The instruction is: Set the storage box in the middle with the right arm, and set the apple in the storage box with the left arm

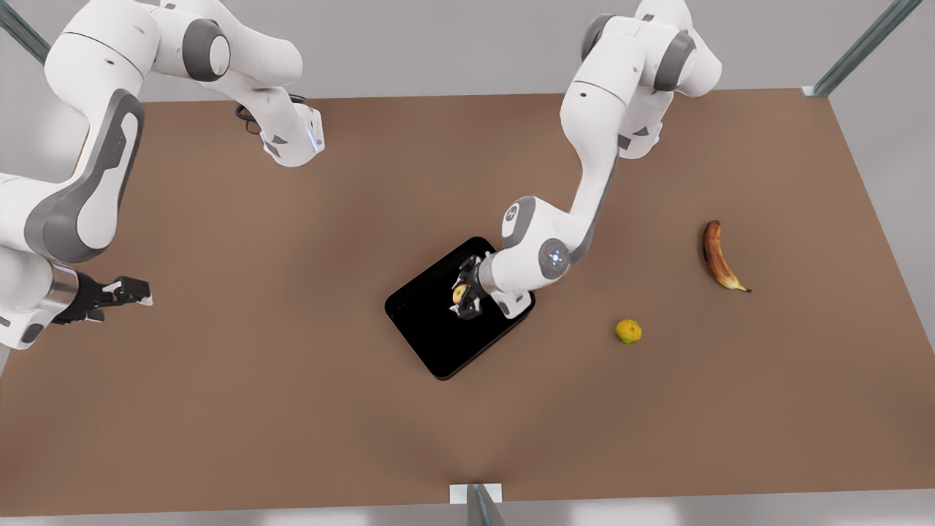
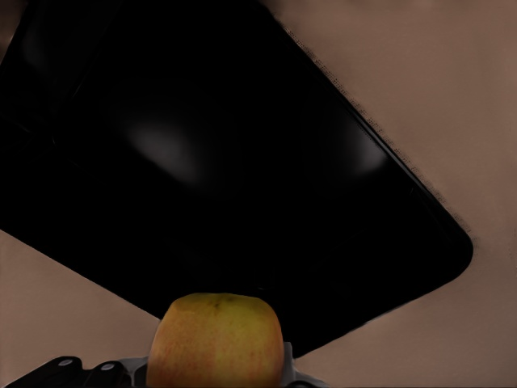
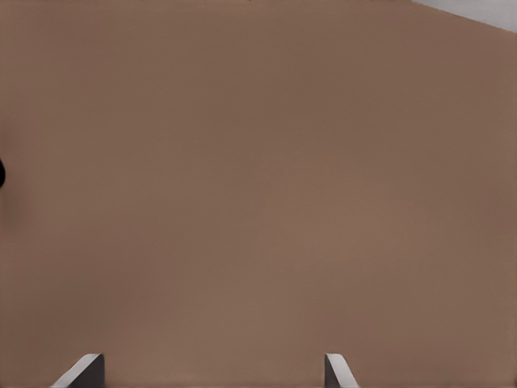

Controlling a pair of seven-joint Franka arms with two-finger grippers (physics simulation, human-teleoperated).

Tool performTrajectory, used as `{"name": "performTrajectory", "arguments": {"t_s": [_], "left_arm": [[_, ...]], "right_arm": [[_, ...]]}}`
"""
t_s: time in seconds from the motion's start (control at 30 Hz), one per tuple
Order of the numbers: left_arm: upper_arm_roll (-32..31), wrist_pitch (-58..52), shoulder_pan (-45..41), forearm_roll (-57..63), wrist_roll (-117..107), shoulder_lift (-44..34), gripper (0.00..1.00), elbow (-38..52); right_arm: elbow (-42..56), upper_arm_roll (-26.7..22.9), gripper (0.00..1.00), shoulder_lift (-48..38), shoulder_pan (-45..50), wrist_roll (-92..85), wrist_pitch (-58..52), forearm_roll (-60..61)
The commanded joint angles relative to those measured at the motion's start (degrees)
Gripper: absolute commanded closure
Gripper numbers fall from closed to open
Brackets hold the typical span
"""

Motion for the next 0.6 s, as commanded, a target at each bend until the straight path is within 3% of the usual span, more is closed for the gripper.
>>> {"name": "performTrajectory", "arguments": {"t_s": [0.0, 0.13, 0.2, 0.3, 0.5, 0.57], "left_arm": [[-0.3, 2.57, 0.01, 23.18, 0.02, 0.17, 0.0, 0.04], [-3.46, 2.31, -0.16, 29.86, 4.05, 1.76, 0.0, 1.27], [-4.34, -3.67, 0.72, 28.2, 12.24, 5.62, 0.0, 8.48], [-4.26, -2.7, 2.21, 23.18, 11.71, 5.71, 0.0, 8.66], [-3.55, -6.21, 4.05, 20.9, 8.19, -0.87, 0.0, 8.39], [-3.55, -15.35, 9.59, 21.16, 16.0, -5.62, 0.0, 7.95]], "right_arm": [[0.0, -0.08, 0.0, 0.0, 0.1, 0.01, 0.0, 0.0], [-0.09, 0.01, 0.0, 0.0, 0.01, 0.01, 0.0, 0.0], [-0.09, -0.08, 0.0, 0.35, 0.1, 0.01, 0.0, 0.09], [-0.09, 0.01, 0.0, 0.35, 0.01, 0.01, 0.09, 0.09], [-0.09, -0.08, 0.0, 0.35, 0.01, -0.16, 0.09, 0.0], [-0.09, 0.01, 0.0, 0.87, 0.01, 0.01, 0.27, 0.09]]}}
